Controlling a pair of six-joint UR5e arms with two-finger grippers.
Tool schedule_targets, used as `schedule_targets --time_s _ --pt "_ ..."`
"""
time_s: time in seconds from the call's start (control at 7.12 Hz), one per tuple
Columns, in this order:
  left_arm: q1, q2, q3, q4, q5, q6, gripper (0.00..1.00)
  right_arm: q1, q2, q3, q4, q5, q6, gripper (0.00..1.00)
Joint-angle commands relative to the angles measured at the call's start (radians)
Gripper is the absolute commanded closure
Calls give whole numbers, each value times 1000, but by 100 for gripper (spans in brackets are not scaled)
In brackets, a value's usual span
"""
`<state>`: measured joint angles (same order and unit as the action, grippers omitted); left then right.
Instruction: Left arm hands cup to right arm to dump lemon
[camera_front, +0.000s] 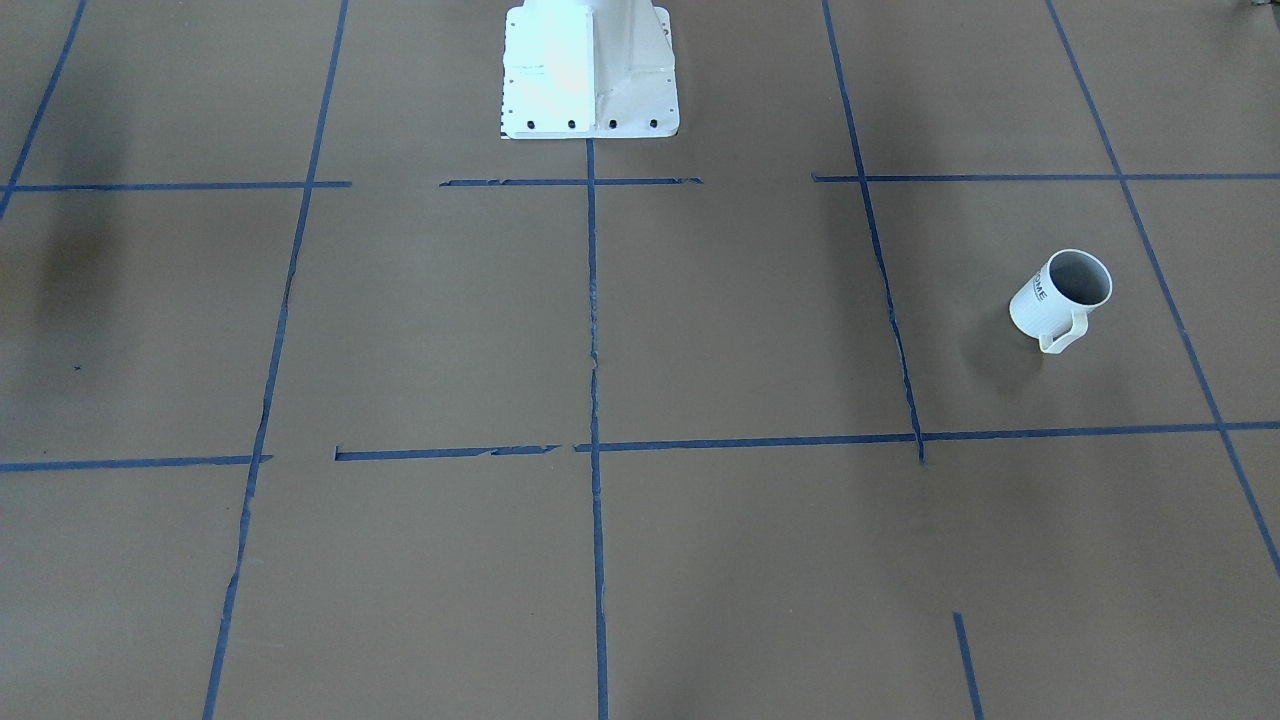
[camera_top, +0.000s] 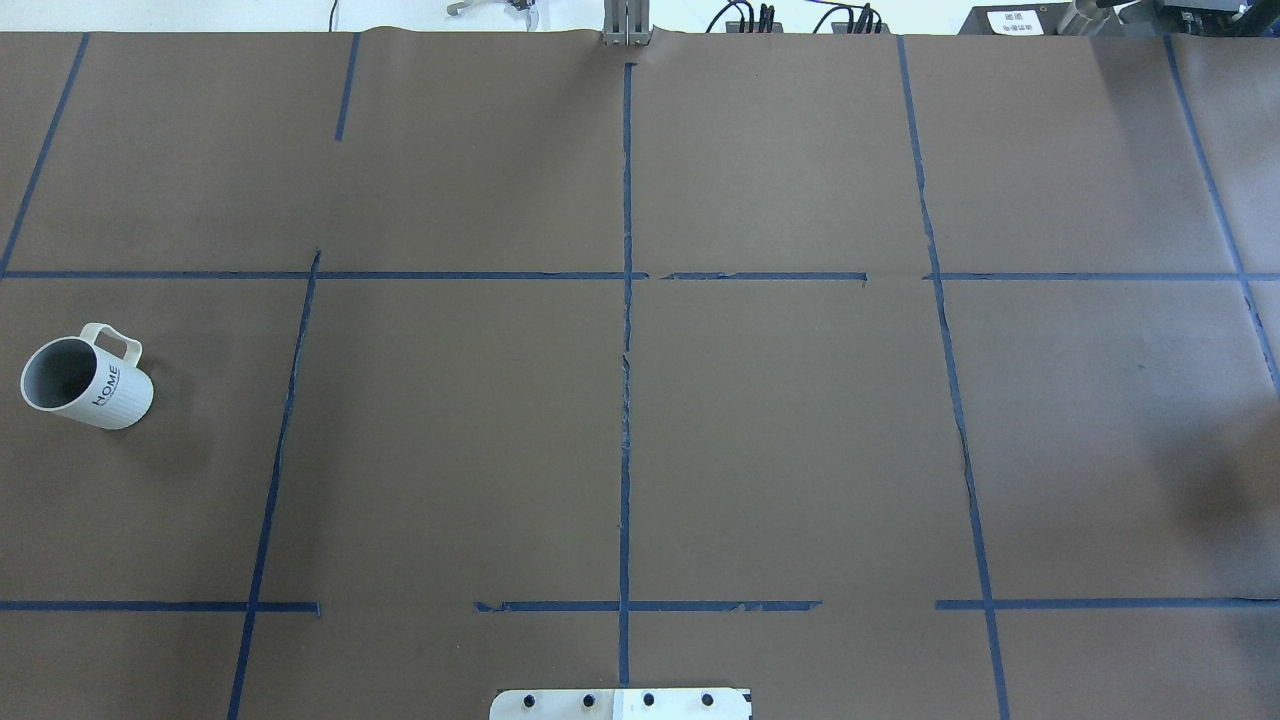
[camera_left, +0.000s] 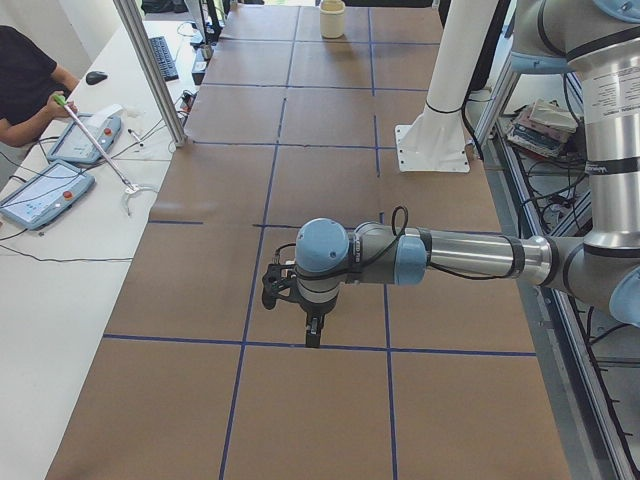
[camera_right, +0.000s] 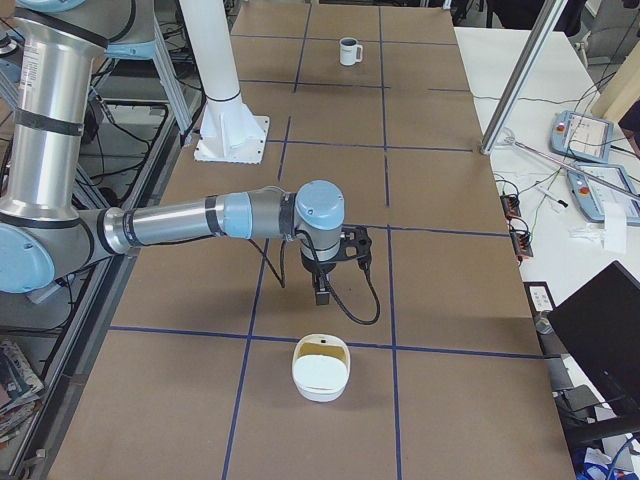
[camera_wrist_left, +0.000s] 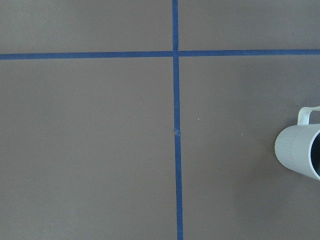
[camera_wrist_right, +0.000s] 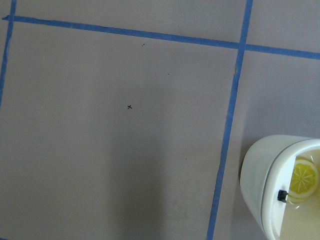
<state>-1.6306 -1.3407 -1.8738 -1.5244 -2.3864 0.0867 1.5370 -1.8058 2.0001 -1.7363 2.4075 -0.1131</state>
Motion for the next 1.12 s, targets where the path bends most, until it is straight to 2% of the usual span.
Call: schedule_targets --time_s 0.0,0.7,0.98 --pt "2 34 -16 0 -2 11 0 0 -1 -3 0 -1 -11 0" --pt "55 35 -41 9 0 11 0 0 -12 -6 0 7 3 0" --pt "64 90 -135 17 -1 10 0 -1 6 -8 0 10 1 0"
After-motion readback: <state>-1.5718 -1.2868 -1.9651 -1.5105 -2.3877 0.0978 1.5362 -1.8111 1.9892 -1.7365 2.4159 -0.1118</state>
